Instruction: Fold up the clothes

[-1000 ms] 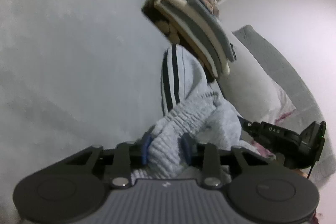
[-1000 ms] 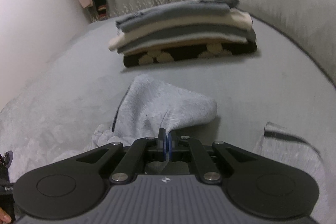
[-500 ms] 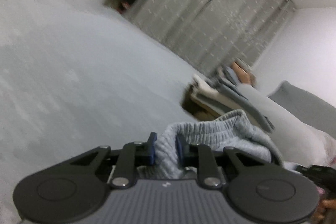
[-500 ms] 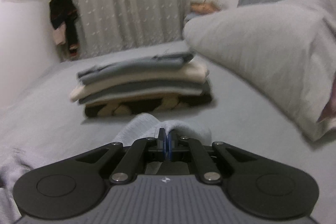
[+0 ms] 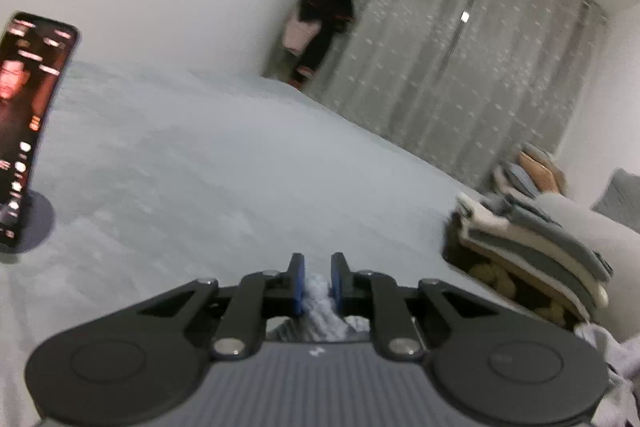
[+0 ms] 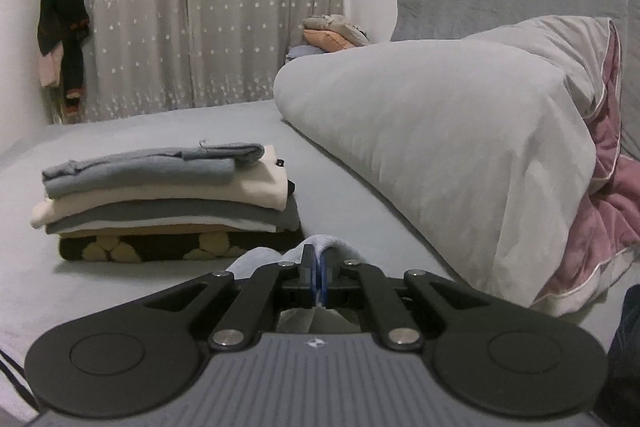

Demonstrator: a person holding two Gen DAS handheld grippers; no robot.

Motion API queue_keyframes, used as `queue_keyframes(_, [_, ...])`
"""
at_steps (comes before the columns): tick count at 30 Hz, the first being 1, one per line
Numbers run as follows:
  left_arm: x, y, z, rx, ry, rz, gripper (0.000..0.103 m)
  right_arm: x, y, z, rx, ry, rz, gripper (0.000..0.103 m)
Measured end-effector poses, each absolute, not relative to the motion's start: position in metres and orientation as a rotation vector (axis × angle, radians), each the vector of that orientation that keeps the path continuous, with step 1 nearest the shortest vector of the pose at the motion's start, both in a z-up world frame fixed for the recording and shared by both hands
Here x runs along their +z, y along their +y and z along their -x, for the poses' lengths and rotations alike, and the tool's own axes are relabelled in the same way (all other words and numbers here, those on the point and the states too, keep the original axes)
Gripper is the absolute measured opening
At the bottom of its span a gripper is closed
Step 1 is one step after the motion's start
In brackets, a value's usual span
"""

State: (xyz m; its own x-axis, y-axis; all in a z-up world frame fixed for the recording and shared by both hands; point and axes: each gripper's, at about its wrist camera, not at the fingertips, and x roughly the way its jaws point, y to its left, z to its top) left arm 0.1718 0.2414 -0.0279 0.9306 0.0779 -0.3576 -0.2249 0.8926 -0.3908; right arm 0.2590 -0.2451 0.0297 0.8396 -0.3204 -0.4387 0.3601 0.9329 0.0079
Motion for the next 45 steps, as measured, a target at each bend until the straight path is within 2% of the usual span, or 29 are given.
queue_keyframes(3, [-0.03,0.251,-0.175,0.109,0.392,0.491,0.022,0.019,-0.256,-0.261,-0.34,0.49,-0.162,0.005])
queue_keyframes(6, [-0.033,0.258,-0.173,0.082,0.413,0.547,0.038,0.012,-0.267,-0.252,-0.332,0.519,-0.245,0.01])
queue_keyframes(8, [-0.031,0.255,-0.171,0.06,0.415,0.547,0.042,0.007,-0.273,-0.239,-0.307,0.535,-0.291,0.028])
queue_keyframes(10, [-0.029,0.25,-0.166,0.042,0.414,0.53,0.049,0.001,-0.276,-0.226,-0.292,0.553,-0.308,0.035])
queue_keyframes(13, [-0.024,0.239,-0.155,0.016,0.41,0.466,0.057,-0.011,-0.278,-0.202,-0.262,0.584,-0.308,0.041])
queue_keyframes(16, [-0.017,0.228,-0.143,0.005,0.4,0.417,0.064,-0.025,-0.282,-0.182,-0.218,0.634,-0.313,0.045])
queue_keyframes(20, [-0.006,0.211,-0.129,-0.076,0.404,0.434,0.066,-0.042,-0.281,-0.163,-0.154,0.704,-0.298,0.052])
queue_keyframes(22, [-0.001,0.197,-0.125,-0.138,0.425,0.438,0.066,-0.049,-0.28,-0.159,-0.128,0.731,-0.284,0.052])
queue_keyframes(24, [0.002,0.177,-0.119,-0.19,0.456,0.405,0.067,-0.054,-0.277,-0.157,-0.109,0.734,-0.268,0.036])
queue_keyframes(25, [0.004,0.167,-0.117,-0.216,0.472,0.389,0.068,-0.054,-0.277,-0.155,-0.099,0.729,-0.267,0.017])
queue_keyframes(27, [0.004,0.144,-0.109,-0.28,0.514,0.355,0.068,-0.051,-0.282,-0.149,-0.104,0.7,-0.289,0.011])
queue_keyframes(38, [0.003,0.033,-0.092,-0.459,0.637,0.1,0.069,-0.026,-0.325,-0.081,-0.236,0.497,-0.294,0.009])
queue_keyframes(45, [-0.013,-0.011,-0.101,-0.481,0.684,0.026,0.069,-0.042,-0.374,-0.072,-0.295,0.553,-0.393,0.01])
